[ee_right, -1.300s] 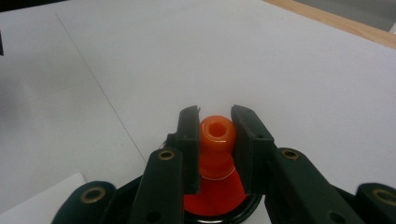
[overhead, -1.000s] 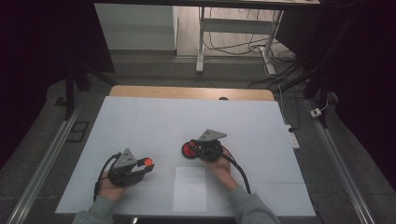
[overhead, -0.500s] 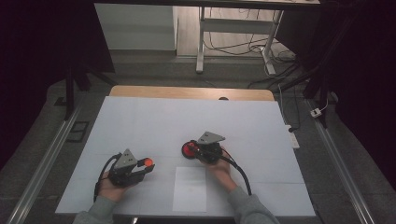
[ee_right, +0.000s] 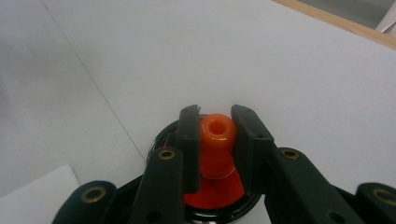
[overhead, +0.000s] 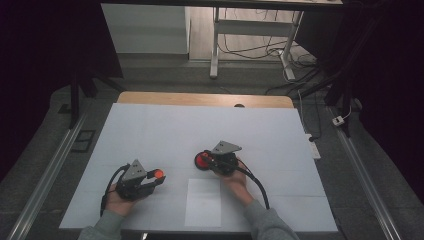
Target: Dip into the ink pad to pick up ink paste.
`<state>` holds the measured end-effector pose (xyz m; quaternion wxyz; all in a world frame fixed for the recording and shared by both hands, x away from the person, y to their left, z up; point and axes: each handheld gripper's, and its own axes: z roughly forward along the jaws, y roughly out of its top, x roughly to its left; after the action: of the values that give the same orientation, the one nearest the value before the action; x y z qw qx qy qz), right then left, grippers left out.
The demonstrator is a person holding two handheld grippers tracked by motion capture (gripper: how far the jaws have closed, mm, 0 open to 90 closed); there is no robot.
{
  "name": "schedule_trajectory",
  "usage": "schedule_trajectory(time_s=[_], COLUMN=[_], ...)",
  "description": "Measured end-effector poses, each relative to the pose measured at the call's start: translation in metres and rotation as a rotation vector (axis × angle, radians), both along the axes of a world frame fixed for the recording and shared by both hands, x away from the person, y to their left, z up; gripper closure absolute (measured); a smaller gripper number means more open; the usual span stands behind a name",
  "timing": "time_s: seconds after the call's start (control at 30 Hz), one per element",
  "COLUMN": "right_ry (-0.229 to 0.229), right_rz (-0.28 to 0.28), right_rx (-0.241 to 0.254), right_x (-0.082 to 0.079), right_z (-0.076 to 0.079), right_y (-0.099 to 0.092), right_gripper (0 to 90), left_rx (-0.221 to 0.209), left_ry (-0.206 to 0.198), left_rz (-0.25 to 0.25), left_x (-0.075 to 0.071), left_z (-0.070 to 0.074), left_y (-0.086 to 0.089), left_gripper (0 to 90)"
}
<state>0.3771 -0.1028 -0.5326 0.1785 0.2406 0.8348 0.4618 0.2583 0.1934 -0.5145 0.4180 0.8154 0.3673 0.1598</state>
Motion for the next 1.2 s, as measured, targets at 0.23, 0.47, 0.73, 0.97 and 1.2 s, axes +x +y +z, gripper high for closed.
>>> schedule_trajectory(time_s=[0.23, 0.47, 0.73, 0.97, 1.2], right_ry=[0.016, 0.034, 0.033, 0.034, 0.030], right_rz=[0.011, 0.002, 0.014, 0.008, 0.012], right_rx=[0.007, 0.086, 0.128, 0.149, 0.164], right_x=[0.003, 0.003, -0.004, -0.009, -0.015], right_z=[0.002, 0.011, 0.022, 0.030, 0.037], right_y=[-0.002, -0.010, -0.013, -0.020, -0.028], right_gripper=[72.7, 72.7, 72.7, 72.7, 72.7], left_rx=[-0.002, -0.003, -0.001, 0.000, -0.002], left_ry=[-0.003, -0.002, -0.003, -0.002, -0.002], left_rz=[0.005, 0.004, -0.001, -0.001, -0.001], left_x=[0.000, 0.001, 0.002, 0.002, 0.002], left_z=[0.000, 0.000, 0.000, 0.000, 0.000], left_y=[0.001, 0.001, 0.000, 0.000, 0.000], left_gripper=[64.8, 64.8, 64.8, 64.8, 64.8])
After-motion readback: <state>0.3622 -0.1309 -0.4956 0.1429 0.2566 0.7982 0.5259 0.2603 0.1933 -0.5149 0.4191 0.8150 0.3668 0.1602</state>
